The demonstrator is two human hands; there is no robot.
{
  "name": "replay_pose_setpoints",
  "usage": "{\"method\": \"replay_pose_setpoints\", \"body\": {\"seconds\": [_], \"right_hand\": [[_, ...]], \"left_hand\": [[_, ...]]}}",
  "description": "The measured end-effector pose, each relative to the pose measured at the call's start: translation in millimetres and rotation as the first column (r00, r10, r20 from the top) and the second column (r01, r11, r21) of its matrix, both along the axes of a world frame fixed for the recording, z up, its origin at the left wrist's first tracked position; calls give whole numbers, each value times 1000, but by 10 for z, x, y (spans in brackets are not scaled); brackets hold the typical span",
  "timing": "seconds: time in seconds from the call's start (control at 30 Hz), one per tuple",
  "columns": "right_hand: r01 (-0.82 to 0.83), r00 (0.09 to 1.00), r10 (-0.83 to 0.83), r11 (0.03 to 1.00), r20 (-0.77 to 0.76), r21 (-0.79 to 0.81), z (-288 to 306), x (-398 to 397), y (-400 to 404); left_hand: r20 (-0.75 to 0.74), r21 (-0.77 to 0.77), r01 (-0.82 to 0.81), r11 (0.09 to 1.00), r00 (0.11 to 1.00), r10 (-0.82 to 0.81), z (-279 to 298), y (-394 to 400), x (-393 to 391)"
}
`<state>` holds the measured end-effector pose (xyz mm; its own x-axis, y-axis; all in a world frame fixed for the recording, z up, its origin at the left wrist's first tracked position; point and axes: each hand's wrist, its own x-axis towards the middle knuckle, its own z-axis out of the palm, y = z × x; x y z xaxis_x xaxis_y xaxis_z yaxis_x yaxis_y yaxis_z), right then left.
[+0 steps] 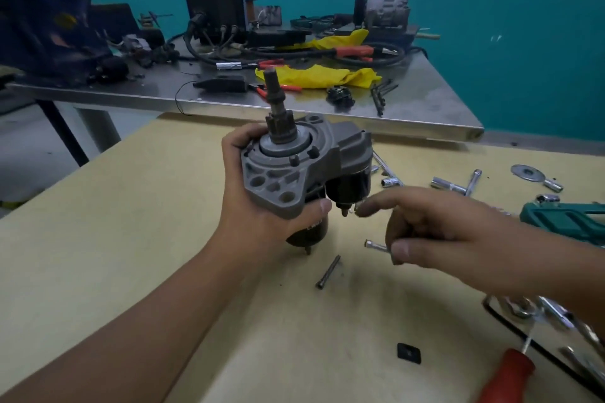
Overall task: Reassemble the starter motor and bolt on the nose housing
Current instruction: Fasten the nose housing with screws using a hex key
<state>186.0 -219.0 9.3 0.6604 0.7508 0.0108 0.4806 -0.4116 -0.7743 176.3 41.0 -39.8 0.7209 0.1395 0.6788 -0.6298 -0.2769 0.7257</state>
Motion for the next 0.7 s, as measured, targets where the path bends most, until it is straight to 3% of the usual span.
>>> {"method": "replay_pose_setpoints", "body": {"seconds": [0.1,0.2,0.27,0.4,0.53,0.6,0.7], "right_hand": [[5,977,73,933,-201,360,202,71,60],[4,984,98,823,-150,567,378,114,217],[1,1000,11,763,-14,647,466,112,354],[-3,938,-224,757,263,653,519,152,578],[-24,904,-232,810,358,587,454,220,666],[-47,881,-231,825,413,563,426,245,678],[-54,820,-248,864,516,501,438,288,664]], "left_hand": [[0,3,-15,1000,1000,15,-4,-7,10],[36,32,-21,999,999,20,6,-65,39],[55,47,-39,998,998,36,12,-129,48],[66,39,2,999,998,-5,20,-189,69],[49,111,11,994,999,-16,46,-183,117],[66,2,74,997,995,-74,-2,-161,151],[64,11,104,995,992,-104,-29,-158,149]]}}
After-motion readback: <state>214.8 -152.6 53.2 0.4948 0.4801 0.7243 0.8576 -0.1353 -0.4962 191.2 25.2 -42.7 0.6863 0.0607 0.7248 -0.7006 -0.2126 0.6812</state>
